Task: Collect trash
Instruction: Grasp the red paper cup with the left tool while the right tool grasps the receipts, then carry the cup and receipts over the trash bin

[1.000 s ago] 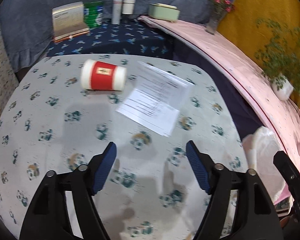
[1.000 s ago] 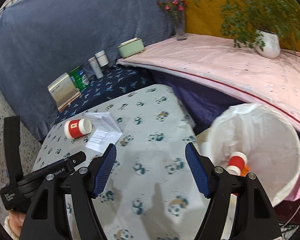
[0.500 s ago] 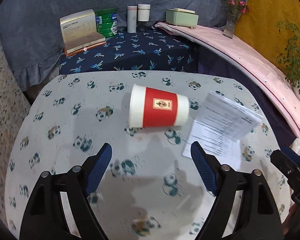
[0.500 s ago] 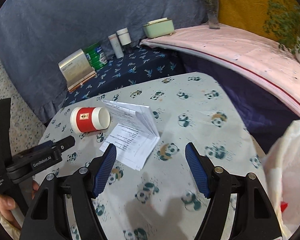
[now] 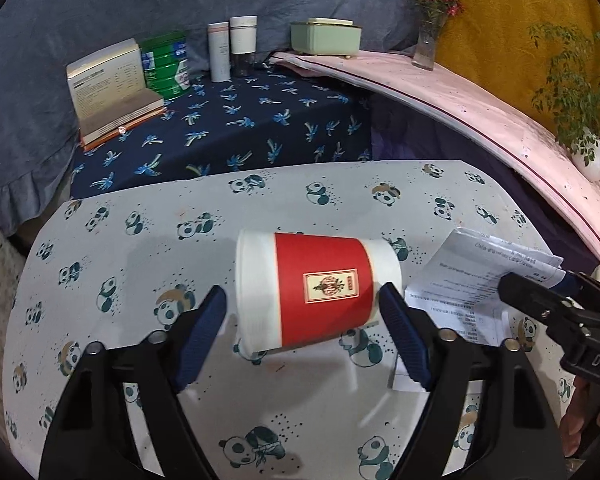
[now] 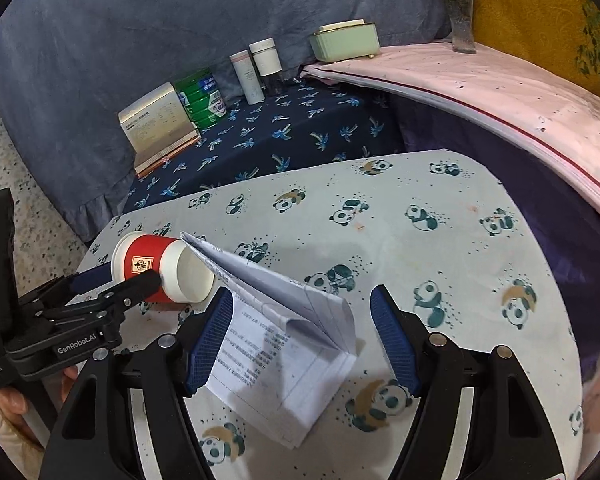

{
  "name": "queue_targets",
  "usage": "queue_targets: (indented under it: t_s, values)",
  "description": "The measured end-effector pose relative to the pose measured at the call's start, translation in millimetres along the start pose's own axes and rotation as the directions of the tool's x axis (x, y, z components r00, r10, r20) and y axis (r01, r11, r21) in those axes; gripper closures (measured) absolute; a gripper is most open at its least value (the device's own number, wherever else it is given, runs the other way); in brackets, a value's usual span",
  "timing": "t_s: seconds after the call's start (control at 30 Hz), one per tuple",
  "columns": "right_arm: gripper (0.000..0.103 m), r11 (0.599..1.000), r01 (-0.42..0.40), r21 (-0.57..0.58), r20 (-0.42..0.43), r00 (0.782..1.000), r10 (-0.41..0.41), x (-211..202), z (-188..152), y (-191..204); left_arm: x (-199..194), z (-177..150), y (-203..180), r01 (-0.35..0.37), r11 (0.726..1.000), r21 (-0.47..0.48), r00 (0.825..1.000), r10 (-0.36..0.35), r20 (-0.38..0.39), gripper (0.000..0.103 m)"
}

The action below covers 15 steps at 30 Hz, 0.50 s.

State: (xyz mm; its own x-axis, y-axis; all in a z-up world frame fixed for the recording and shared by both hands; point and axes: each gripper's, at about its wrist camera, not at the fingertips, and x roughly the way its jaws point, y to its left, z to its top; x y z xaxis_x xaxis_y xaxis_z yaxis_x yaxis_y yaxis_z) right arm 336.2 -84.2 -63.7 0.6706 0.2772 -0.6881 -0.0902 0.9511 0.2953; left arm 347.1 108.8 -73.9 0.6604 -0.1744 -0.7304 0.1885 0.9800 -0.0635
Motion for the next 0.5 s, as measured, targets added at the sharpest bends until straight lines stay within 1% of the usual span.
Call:
queue_targets:
  t_s: [0.03,0.07,0.1,0.13,0.17,0.2,0.23,0.33,0.5]
  values:
    - [0.048,1.000,-0.006,0.001,-0.001,1.000,0.006,0.6,-0.7,0.1,-0.1,-0.1,-2.7,0.019,1.000,0.004,1.000,-0.019,-0.008,0.046]
    - [0.064,1.000,-0.014,0.002,-0.008,1.000,0.014,1.0,-2.2,0.9,-0.7,-1.3,-4.8,0.032,0.999,0.006,0.999,-0.032,-0.014,0.052]
    - [0.071,1.000,-0.020,0.004,-0.015,1.000,0.020,0.6,-3.1,1.0,-1.8,-2.5,-7.6,0.051,0.999,0.013,0.999,-0.051,-0.019,0.065]
    - [0.084,1.000,-0.028,0.011,-0.022,0.999,0.029,-0.8,-5.4,0.9,-2.8,-4.3,-12.1,0.066,0.997,0.028,0.997,-0.066,-0.030,0.078]
    - [0.094,0.999,-0.037,0.023,-0.025,0.999,0.038,-3.1,-7.9,0.5,-4.3,-6.5,-17.9,0.083,0.996,0.045,0.996,-0.081,-0.042,0.083]
    - [0.096,0.999,-0.044,0.032,-0.025,0.999,0.045,-5.7,-10.0,-0.2,-6.5,-8.8,-23.6,0.098,0.994,0.058,0.994,-0.095,-0.048,0.095]
    - [0.097,0.998,-0.047,0.037,-0.022,0.999,0.048,-9.2,-12.6,-0.3,-9.2,-11.0,-29.2,0.105,0.992,0.068,0.994,-0.102,-0.049,0.098]
    - [0.101,0.998,-0.047,0.048,-0.013,0.999,0.047,-23.7,-21.1,0.8,-19.4,-17.6,-46.8,0.112,0.990,0.084,0.993,-0.109,-0.038,0.100]
    - [0.102,0.997,-0.006,0.078,0.011,1.000,0.005,-56.8,-35.3,-3.5,-43.8,-29.0,-76.3,0.147,0.986,0.074,0.989,-0.145,-0.030,0.100]
